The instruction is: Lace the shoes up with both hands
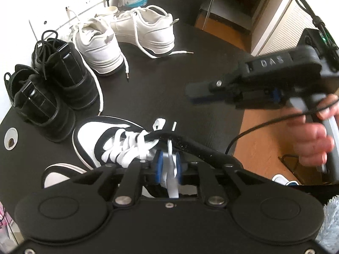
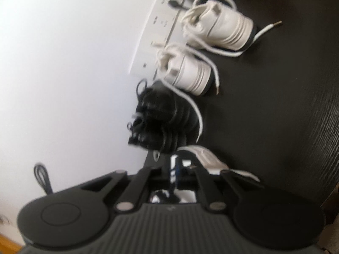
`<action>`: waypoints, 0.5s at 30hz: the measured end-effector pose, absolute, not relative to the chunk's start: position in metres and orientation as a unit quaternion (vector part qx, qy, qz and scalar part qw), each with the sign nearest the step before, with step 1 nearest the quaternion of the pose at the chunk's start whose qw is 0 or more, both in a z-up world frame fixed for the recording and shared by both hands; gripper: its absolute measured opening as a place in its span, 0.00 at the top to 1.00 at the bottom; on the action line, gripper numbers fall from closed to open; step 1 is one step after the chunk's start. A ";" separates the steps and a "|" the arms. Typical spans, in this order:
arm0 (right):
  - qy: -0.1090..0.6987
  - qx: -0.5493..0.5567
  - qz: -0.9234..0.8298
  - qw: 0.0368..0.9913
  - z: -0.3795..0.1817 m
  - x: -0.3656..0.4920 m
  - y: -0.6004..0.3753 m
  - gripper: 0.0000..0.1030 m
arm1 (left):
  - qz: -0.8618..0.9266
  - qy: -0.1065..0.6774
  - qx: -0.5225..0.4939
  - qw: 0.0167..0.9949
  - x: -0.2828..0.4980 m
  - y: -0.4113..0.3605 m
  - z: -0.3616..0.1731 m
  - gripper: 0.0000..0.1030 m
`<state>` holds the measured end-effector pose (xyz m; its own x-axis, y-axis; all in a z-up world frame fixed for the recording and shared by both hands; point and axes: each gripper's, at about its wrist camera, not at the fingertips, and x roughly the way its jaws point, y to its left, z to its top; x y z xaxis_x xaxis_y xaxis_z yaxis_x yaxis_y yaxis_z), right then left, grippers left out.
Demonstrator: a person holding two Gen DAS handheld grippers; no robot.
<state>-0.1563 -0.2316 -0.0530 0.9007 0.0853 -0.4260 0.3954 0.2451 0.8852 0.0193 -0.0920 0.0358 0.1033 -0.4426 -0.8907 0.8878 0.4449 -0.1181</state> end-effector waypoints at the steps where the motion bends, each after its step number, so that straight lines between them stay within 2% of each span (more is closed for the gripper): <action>1: 0.205 0.602 -0.097 0.766 -0.052 -0.153 -0.228 0.75 | -0.472 0.475 0.233 0.705 0.019 -0.092 0.036 0.88; 5: 0.229 0.591 -0.088 0.768 -0.056 -0.140 -0.214 0.74 | -0.472 0.474 0.232 0.706 0.019 -0.090 0.036 0.88; 7: 0.236 0.590 -0.086 0.767 -0.058 -0.134 -0.209 0.86 | -0.471 0.475 0.230 0.707 0.019 -0.089 0.036 0.88; 8: 0.234 0.594 -0.089 0.764 -0.060 -0.134 -0.209 0.97 | -0.471 0.474 0.230 0.707 0.018 -0.089 0.036 0.86; 12: 0.214 0.630 -0.095 0.740 -0.069 -0.139 -0.213 0.97 | -0.475 0.472 0.235 0.704 0.015 -0.092 0.036 0.80; 15: 0.202 0.629 -0.105 0.743 -0.068 -0.142 -0.213 0.97 | -0.481 0.471 0.243 0.699 0.011 -0.095 0.036 0.69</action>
